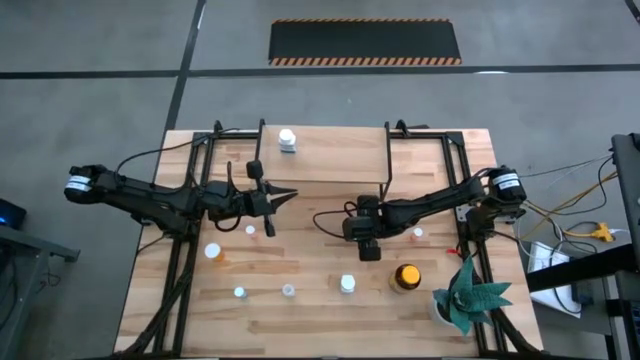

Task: Pick and place medicine bottles onto shelf by color
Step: Put the middle red pill bottle from the top row on the shelf

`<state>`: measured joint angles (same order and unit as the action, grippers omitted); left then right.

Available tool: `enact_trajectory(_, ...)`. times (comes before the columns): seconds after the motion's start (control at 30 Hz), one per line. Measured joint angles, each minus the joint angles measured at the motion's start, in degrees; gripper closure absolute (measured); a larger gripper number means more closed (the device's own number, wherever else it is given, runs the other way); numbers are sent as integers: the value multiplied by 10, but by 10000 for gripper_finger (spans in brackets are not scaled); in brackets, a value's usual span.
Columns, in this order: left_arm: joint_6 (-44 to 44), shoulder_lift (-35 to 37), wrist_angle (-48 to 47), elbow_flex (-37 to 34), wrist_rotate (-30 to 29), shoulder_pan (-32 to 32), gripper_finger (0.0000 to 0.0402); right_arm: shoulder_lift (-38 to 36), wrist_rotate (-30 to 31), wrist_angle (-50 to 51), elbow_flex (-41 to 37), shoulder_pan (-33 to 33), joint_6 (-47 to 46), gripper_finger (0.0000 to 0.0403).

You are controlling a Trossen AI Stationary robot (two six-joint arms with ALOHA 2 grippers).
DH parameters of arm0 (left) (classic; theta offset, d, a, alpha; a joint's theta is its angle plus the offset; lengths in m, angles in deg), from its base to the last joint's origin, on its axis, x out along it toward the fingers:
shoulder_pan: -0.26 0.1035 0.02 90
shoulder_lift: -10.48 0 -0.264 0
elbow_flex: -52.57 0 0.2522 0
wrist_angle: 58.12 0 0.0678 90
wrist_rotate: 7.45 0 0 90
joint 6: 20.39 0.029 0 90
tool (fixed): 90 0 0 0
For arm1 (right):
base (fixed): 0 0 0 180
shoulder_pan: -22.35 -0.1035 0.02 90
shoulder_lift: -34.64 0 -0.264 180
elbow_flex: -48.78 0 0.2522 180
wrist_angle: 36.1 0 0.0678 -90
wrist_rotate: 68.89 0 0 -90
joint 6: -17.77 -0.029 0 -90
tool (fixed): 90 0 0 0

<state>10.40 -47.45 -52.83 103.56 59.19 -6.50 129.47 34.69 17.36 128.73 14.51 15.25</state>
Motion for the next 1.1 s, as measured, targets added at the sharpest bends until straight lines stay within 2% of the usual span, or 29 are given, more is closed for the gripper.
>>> enact_trajectory(0.13, 0, 0, 0, 0, 0, 0, 388, 0, 0, -1, 0, 0, 2, 139)
enact_trajectory(0.47, 0, 0, 0, 0, 0, 0, 388, 8, 0, 2, 0, 0, -4, 242)
enact_trajectory(0.7, 0, 0, 0, 0, 0, 0, 388, 15, -2, 2, 0, 0, -4, 287)
enact_trajectory(0.87, 0, 0, 0, 0, 0, 0, 388, 6, -14, 3, 0, 0, -5, 304)
enact_trajectory(1.0, -1, 0, 0, 0, 0, 0, 388, 1, -64, 17, 17, 0, -15, 299)
enact_trajectory(1.1, -1, 0, 0, 0, 0, 0, 388, 1, -91, 63, 57, 0, -20, 296)
